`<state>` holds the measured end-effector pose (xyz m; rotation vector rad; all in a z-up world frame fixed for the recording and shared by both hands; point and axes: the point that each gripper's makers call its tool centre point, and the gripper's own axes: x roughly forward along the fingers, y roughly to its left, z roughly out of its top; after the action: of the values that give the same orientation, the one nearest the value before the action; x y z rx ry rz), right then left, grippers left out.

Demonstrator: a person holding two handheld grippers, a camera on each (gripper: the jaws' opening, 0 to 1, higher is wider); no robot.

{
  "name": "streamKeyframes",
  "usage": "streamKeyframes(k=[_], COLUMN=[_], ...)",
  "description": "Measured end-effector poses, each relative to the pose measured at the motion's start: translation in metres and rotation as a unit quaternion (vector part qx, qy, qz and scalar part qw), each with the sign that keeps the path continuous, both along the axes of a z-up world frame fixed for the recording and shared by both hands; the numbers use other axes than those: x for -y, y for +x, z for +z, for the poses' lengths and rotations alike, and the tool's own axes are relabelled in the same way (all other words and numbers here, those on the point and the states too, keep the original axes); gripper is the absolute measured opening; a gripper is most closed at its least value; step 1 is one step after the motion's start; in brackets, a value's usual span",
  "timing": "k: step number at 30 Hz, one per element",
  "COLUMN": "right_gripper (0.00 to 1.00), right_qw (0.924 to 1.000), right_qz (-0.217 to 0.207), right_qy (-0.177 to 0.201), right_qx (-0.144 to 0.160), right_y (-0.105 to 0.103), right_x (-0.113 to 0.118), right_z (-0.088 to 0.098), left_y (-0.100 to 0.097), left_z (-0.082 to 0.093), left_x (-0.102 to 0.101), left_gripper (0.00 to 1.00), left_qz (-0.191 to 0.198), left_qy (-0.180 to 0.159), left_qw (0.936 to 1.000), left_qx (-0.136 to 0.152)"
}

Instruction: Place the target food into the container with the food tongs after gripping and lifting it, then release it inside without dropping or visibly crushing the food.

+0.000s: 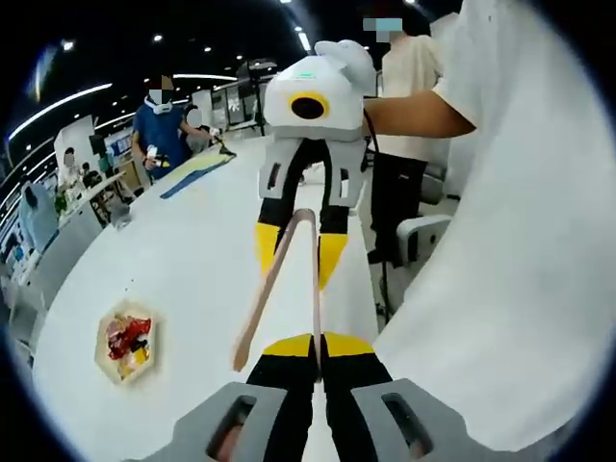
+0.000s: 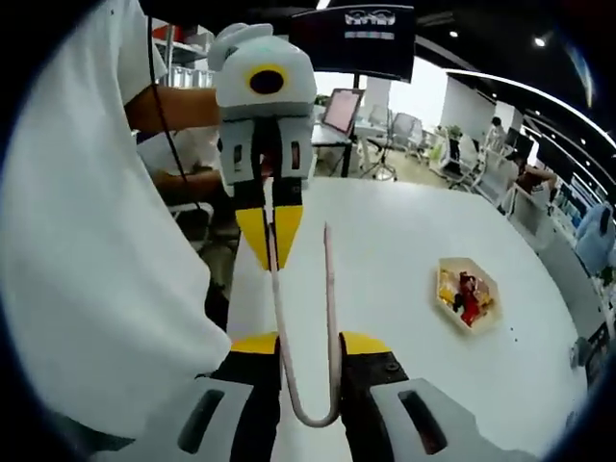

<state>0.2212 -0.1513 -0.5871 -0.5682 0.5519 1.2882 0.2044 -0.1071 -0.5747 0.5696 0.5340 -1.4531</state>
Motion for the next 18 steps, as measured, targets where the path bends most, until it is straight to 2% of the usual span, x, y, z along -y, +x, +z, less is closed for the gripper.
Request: streamKeyframes(k=[2,6,7,8,9,10,11,13,14,16,18], right_gripper=[0.19,0.18,0.18,0.17,0.17,0.17,0.16,0.16,0.16,0.16,0.16], right_qw=[0.9997,0.9982,0.9982,0.998,0.9983,0.9982,0.9972,0.9975,0.9967,0.9966,0.9961], right_qz=[-0.017,-0.055,-0.053,-0.055,-0.052,-0.043,-0.051,-0.048,-0.063,-0.067,-0.068], right_qy=[-0.011,0.007,-0.009,-0.022,-0.025,-0.041,-0.05,-0.049,-0.051,-0.049,-0.057], right_qx=[-0.01,-0.022,-0.028,-0.019,-0.01,-0.004,0.019,0.016,0.006,-0.006,0.001], right_y=[0.001,0.003,-0.001,0.001,0.001,0.0,0.005,0.003,0.006,0.005,0.005], right_x=[0.008,0.011,0.011,0.013,0.012,0.013,0.014,0.012,0.015,0.015,0.015], right_z=[-0.002,0.0,-0.004,-0.005,-0.006,-0.009,-0.009,-0.013,-0.016,-0.019,-0.022], left_y=[0.001,0.003,0.002,0.002,0.007,0.006,0.007,0.015,0.015,0.021,0.02], left_z=[0.001,0.001,0.0,0.0,-0.003,-0.004,-0.007,-0.009,-0.011,-0.013,-0.016], left_x=[-0.001,-0.001,0.0,0.0,-0.001,-0.001,0.0,-0.001,0.0,-0.002,-0.002], left_gripper=[0.0,0.0,0.0,0.0,0.0,0.0,0.0,0.01,0.01,0.04,0.04], left_qz=[0.0,-0.005,-0.009,-0.012,-0.018,-0.027,-0.016,0.004,0.005,0.023,0.023], left_qy=[-0.001,-0.007,-0.006,-0.004,0.007,0.01,0.018,0.025,0.018,0.023,0.033], left_qw=[1.0,0.9999,0.9998,0.9997,0.9987,0.998,0.9985,0.9982,0.9988,0.9981,0.9978], left_qx=[0.003,0.012,0.015,0.019,0.047,0.056,0.049,0.053,0.045,0.051,0.053])
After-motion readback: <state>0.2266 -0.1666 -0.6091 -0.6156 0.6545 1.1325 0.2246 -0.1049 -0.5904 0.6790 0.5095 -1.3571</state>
